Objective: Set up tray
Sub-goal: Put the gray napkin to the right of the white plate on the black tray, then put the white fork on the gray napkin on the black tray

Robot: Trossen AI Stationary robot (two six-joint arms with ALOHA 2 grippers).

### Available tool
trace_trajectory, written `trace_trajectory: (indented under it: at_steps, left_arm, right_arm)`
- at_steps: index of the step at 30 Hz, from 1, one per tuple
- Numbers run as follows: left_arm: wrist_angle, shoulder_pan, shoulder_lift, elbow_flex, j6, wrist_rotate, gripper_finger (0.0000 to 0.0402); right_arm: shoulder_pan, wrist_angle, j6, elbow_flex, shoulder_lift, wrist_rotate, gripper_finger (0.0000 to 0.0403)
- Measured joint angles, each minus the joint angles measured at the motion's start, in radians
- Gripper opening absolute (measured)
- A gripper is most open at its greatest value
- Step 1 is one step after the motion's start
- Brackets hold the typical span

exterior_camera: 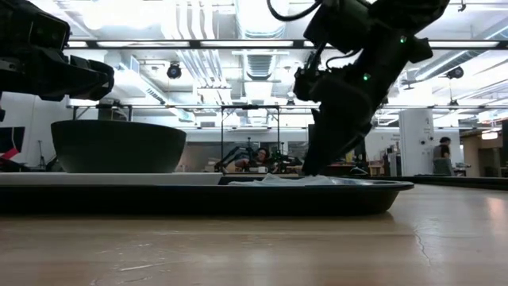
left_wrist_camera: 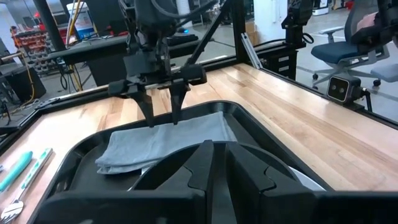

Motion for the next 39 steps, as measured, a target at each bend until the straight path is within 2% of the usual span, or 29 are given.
trace_trajectory:
  at_steps: [8, 15, 23, 30, 39]
  left_arm:
    - [0.001, 0.000, 0.000, 0.000, 0.000, 0.000, 0.0022]
    - [0.001, 0.000, 0.008, 0.000, 0.000, 0.000, 0.0022]
    - [0.001, 0.000, 0.008, 0.000, 0.000, 0.000, 0.0022]
    - [0.001, 0.000, 0.008, 0.000, 0.000, 0.000, 0.0022]
    - [0.001, 0.000, 0.008, 0.000, 0.000, 0.000, 0.0022]
  right_arm:
    - [-0.003, -0.017, -0.045, 0.064, 0.117, -0.001, 0.0219]
    - [-0.005, -0.181, -0.088, 0.179, 0.176, -0.024, 0.0219]
    - [-0.009, -0.234, -0.277, 0.197, 0.170, -0.035, 0.0219]
    - [-0.033, -0.239, -0.275, 0.201, 0.166, -0.074, 0.0219]
    - [-0.042, -0.309, -0.339, 0.299, 0.149, -0.071, 0.0219]
